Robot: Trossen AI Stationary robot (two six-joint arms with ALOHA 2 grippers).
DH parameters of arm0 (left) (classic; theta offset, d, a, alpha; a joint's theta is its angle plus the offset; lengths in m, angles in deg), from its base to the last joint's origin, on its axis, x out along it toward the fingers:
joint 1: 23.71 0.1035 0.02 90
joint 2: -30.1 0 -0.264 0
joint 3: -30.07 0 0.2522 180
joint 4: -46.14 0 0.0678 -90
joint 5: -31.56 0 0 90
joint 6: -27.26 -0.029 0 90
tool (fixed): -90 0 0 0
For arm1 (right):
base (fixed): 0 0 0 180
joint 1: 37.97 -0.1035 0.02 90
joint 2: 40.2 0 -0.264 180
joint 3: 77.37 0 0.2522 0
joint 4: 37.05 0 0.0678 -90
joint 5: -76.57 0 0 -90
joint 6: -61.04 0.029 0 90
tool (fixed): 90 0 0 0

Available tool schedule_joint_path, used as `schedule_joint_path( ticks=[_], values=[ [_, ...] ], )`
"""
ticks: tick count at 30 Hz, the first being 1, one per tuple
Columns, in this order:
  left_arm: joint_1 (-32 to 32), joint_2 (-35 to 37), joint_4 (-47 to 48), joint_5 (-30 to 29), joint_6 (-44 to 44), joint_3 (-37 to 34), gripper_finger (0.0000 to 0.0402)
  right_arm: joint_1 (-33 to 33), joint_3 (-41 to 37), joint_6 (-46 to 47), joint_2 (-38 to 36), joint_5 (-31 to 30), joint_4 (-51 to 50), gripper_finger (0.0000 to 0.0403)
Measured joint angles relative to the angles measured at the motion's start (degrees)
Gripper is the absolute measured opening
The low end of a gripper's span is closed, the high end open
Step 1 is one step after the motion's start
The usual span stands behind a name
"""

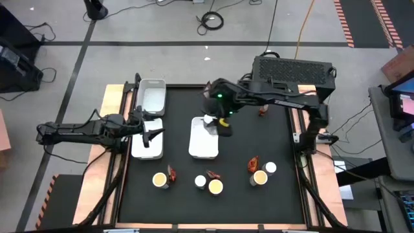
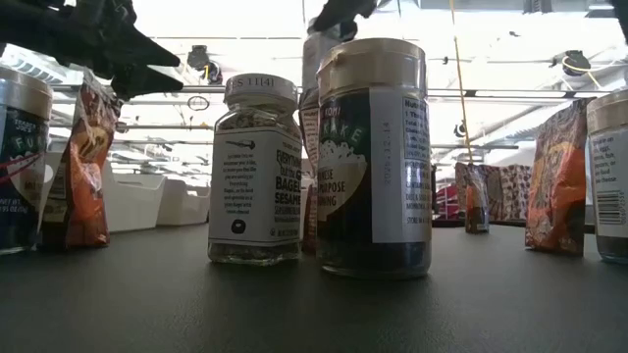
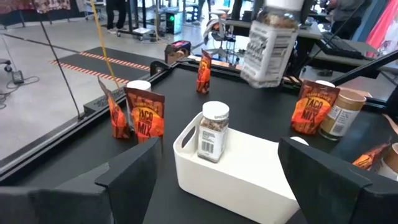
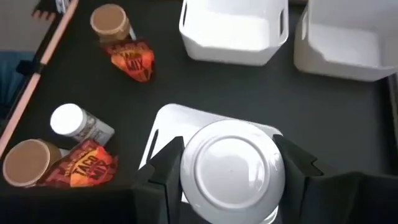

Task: Sort spices by type
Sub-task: Put the white seasoning bottle into the right white bin

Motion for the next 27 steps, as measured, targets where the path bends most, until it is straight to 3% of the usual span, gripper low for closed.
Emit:
schedule_joint_path(
  ticks=[7, 11, 21, 27],
  values=[
    [0.00, 0.00, -0.26, -1.00, 0.10, 0.00, 0.0327, 0.14, -19.43, 2.74, -12.29, 0.11, 20.98, 0.0148],
    [0.00, 0.00, -0.22, -2.11, 1.51, 0.00, 0.0327, -0.26, -25.30, 5.01, -14.43, 0.18, 28.87, 0.0149],
    [0.00, -0.04, -0.09, -2.36, 3.07, 0.00, 0.0327, 0.32, -28.20, 11.09, -7.96, -6.04, 37.46, 0.0150],
    [0.00, -0.07, 0.07, -2.92, 4.20, 0.02, 0.0327, 1.50, -24.63, 18.07, -2.03, -6.30, 36.10, 0.0150]
  ],
)
